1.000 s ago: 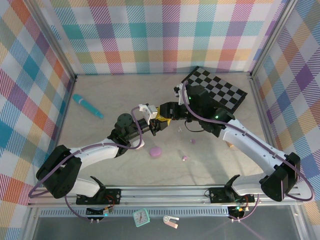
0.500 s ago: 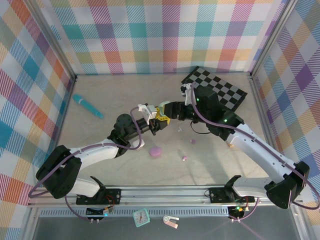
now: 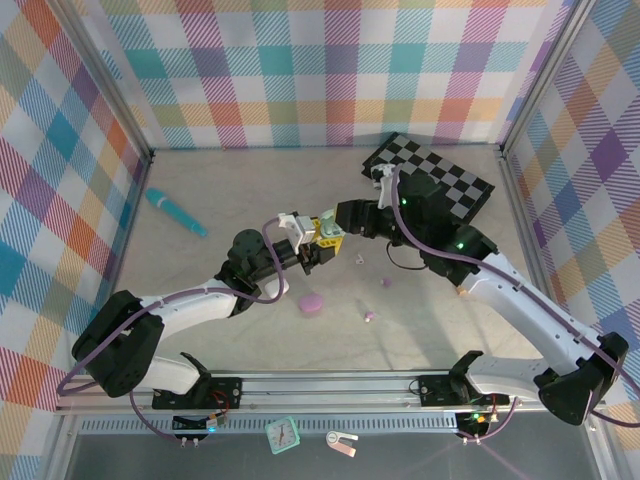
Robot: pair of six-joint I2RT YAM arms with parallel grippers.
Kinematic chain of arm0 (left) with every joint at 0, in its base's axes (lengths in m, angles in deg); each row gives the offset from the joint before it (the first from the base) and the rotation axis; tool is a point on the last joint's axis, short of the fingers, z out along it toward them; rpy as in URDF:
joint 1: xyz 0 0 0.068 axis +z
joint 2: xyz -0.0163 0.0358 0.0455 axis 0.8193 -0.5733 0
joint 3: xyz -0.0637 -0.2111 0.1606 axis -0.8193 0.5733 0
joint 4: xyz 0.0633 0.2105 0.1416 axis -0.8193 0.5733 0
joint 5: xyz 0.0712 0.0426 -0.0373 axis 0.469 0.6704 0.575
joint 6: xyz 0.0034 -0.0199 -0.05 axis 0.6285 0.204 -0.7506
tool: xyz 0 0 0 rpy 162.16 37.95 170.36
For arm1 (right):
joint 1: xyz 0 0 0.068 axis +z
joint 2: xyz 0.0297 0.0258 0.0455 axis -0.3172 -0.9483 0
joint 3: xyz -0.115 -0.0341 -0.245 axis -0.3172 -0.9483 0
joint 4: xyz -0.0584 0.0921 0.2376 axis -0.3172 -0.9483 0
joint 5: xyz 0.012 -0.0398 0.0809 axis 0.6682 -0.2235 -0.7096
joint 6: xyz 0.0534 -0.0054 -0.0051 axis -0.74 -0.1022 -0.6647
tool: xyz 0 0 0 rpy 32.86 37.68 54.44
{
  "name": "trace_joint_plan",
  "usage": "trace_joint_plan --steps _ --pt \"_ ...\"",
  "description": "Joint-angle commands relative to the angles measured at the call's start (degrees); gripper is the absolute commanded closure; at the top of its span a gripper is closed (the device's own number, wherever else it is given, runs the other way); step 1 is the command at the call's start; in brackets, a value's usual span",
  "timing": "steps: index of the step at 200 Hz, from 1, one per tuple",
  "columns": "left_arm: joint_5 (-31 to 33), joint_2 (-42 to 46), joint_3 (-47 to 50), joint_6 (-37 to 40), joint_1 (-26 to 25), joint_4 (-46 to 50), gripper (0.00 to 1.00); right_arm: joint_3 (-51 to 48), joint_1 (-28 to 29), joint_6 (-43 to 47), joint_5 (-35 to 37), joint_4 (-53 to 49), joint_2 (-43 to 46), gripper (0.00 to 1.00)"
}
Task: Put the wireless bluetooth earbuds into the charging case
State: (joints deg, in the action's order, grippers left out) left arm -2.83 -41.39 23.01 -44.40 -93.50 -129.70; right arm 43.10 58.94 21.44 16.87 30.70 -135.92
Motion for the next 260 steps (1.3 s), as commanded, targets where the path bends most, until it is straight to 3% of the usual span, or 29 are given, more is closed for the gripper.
trace_joint_plan --steps 1,52,121,143,174,201,260 --pt "-2.6 1.9 0.8 3.0 0.3 -3.1 0.68 4.8 -0.6 0.8 4.3 -4.5 -2.6 0.44" --pt "-3.6 3.8 1.2 3.8 0.4 -2.3 0.68 12.3 -0.9 3.0 4.6 -15.6 -10.0 0.41" --pt "0.3 3.2 1.0 1.2 0.4 -4.0 0.68 6.0 -1.1 2.6 1.4 -11.6 -4.9 0.40" --pt "-0.1 2.9 1.0 0.0 0.4 -5.1 0.68 1.9 -2.8 -1.3 -4.1 -6.0 -1.5 0.40" --pt "-0.7 3.2 1.2 -1.1 0.4 -6.1 0.68 -6.1 -7.5 -12.4 -20.2 7.1 1.8 0.40" --pt "-0.9 3.0 1.9 -2.6 0.4 -8.6 0.68 -11.3 -9.0 -20.8 -30.2 17.5 1.3 0.39" --pt "-1.5 2.1 1.4 -4.5 0.4 -11.8 0.68 -16.9 -9.1 -38.5 -42.2 41.1 -4.6 0.41"
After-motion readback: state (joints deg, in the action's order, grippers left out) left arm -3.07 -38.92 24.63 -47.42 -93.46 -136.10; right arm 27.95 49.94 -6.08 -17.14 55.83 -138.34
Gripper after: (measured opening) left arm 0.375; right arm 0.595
